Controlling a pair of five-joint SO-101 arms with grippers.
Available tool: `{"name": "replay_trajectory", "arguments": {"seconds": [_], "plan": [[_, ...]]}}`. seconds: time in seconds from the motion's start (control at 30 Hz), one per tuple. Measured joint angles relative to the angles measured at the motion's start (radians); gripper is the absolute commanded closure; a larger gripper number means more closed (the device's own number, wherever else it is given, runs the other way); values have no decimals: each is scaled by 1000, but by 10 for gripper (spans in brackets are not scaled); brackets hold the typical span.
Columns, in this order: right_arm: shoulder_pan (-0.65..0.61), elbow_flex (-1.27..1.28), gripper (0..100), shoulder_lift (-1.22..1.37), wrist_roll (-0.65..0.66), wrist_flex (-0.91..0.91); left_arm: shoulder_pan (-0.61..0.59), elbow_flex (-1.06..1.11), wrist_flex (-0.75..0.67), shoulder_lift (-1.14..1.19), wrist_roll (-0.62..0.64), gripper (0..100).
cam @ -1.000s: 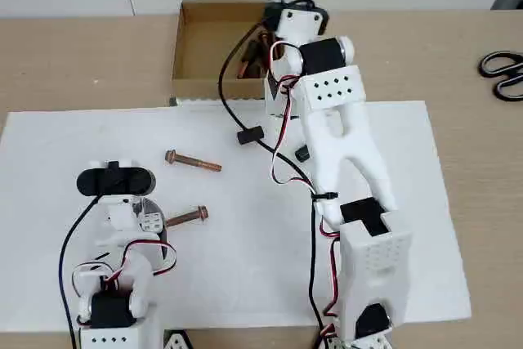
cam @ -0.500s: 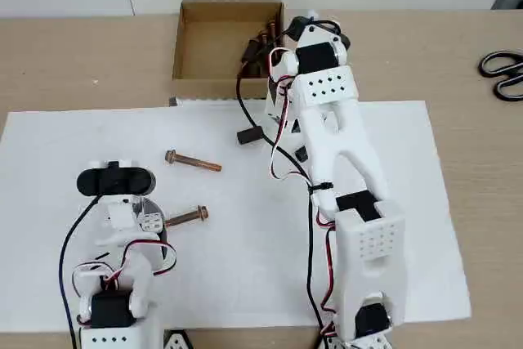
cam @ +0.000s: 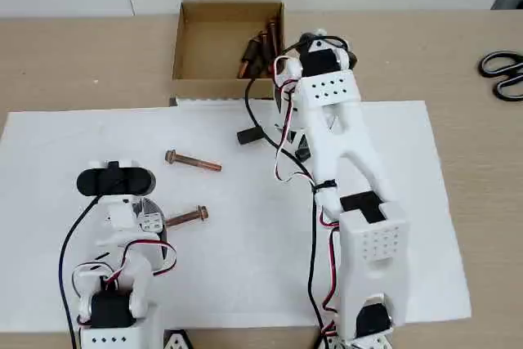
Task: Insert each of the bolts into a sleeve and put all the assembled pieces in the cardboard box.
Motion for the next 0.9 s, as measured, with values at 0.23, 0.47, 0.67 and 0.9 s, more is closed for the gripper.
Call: {"name": "replay_trajectory", "arguments": {"seconds": [0.23,0.47,0.67,0.9], "plan": [[18,49,909,-3,-21,-2,0,0,0,0,0,994],[15,55,816,-3,-21,-2,0,0,0,0,0,994],[15,55,816,12,-40,-15,0,0,0,0,0,994],[15,20,816,87,-57,-52,0,0,0,0,0,994]]}}
